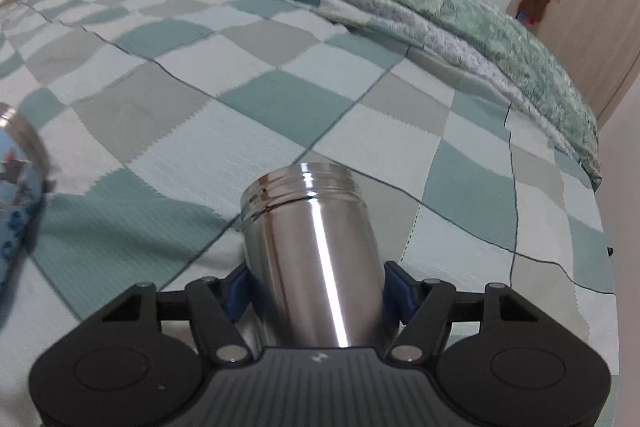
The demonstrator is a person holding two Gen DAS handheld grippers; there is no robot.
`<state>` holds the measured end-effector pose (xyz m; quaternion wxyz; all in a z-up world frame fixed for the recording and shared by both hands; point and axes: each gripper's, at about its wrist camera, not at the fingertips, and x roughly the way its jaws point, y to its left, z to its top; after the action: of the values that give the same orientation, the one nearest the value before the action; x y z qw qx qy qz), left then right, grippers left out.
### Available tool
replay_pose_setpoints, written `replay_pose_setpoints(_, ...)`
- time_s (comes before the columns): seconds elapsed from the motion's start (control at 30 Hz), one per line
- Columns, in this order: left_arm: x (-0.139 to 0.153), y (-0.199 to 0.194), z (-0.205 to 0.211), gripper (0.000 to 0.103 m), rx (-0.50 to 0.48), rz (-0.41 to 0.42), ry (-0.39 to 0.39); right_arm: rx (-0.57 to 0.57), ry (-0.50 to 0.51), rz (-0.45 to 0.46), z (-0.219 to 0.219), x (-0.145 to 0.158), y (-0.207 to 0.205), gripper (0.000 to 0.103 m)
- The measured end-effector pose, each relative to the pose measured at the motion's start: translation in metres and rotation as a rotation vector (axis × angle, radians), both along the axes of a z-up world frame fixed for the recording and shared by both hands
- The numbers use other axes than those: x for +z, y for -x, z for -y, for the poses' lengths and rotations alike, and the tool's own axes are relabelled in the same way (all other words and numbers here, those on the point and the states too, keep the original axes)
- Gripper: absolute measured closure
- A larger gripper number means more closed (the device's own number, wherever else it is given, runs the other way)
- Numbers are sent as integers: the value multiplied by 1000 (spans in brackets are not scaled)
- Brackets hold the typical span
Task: Flip cup upright
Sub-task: 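Lift the silver cup with the right tool and turn its opening upward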
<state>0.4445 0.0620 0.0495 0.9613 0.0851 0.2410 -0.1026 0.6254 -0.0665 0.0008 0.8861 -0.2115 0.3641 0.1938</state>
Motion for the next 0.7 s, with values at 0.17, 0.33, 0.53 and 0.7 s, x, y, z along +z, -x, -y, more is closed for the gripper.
replay_pose_setpoints(0.17,8,16,11,0,-28,10,-35,-9,-28,51,10,25,28,38)
replay_pose_setpoints(0.33,31,42,18,0,-20,37,-31,-10,-64,116,23,58,70,40)
replay_pose_setpoints(0.53,70,94,29,0,0,87,-34,-22,-125,202,43,107,129,41)
replay_pose_setpoints(0.7,99,142,39,0,22,131,-34,-25,-164,264,62,144,184,41)
